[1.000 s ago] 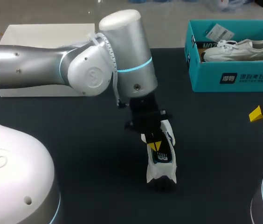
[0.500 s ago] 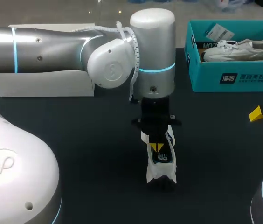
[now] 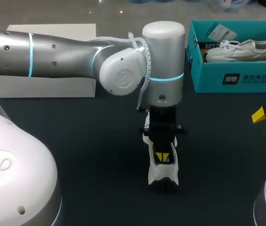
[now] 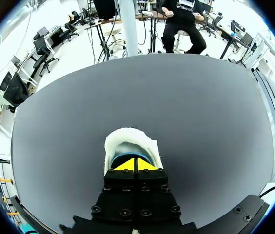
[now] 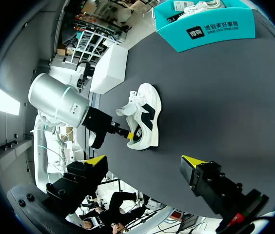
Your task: Take the shoe out of the shoebox, open the shoe tongue, remove and reinsert the insole, then place the shoe into the shoebox
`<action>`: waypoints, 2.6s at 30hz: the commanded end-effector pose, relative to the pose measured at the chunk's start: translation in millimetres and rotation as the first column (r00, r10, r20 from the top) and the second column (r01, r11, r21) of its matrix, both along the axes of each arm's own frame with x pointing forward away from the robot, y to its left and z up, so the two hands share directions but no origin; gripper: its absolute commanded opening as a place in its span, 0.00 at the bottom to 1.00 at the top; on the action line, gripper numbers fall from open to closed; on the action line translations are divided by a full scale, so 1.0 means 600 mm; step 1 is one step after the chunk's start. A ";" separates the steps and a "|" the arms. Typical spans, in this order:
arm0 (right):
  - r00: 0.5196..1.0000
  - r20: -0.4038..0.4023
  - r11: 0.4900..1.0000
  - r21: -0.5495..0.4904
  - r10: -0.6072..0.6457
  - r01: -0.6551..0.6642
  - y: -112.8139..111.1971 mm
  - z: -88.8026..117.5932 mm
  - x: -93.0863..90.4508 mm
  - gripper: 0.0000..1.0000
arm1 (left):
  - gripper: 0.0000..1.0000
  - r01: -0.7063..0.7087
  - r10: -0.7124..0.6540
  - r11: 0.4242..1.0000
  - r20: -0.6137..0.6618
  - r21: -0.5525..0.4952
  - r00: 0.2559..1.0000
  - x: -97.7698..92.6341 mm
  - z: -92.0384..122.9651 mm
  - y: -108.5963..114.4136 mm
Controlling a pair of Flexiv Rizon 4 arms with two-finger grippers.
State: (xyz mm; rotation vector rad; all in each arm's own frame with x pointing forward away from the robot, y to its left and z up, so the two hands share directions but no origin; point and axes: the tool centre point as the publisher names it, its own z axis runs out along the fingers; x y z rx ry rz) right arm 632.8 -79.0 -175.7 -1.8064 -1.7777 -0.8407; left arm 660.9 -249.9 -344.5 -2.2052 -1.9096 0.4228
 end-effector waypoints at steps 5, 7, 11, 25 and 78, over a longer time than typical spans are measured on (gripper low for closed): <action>0.997 0.052 0.999 0.001 -0.054 0.054 0.000 0.001 -0.016 1.00 | 0.00 -0.011 0.011 1.000 0.003 -0.024 1.000 -0.020 -0.032 0.004; 0.997 0.052 0.999 0.001 -0.054 0.054 0.000 0.001 -0.016 1.00 | 0.00 -0.016 0.017 0.999 0.010 -0.041 1.000 -0.023 -0.043 0.002; 0.997 0.052 0.999 0.001 -0.054 0.054 0.000 0.001 -0.016 1.00 | 0.00 -0.026 0.026 0.999 0.009 -0.036 1.000 -0.025 -0.063 -0.001; 0.997 0.052 0.999 0.001 -0.054 0.054 0.000 0.001 -0.016 1.00 | 0.00 -0.068 0.065 0.998 0.130 0.017 0.989 0.020 -0.034 0.030; 0.997 0.052 0.999 0.001 -0.054 0.054 0.000 0.001 -0.016 1.00 | 0.00 -0.102 0.106 0.994 0.223 -0.027 0.969 0.032 -0.064 0.005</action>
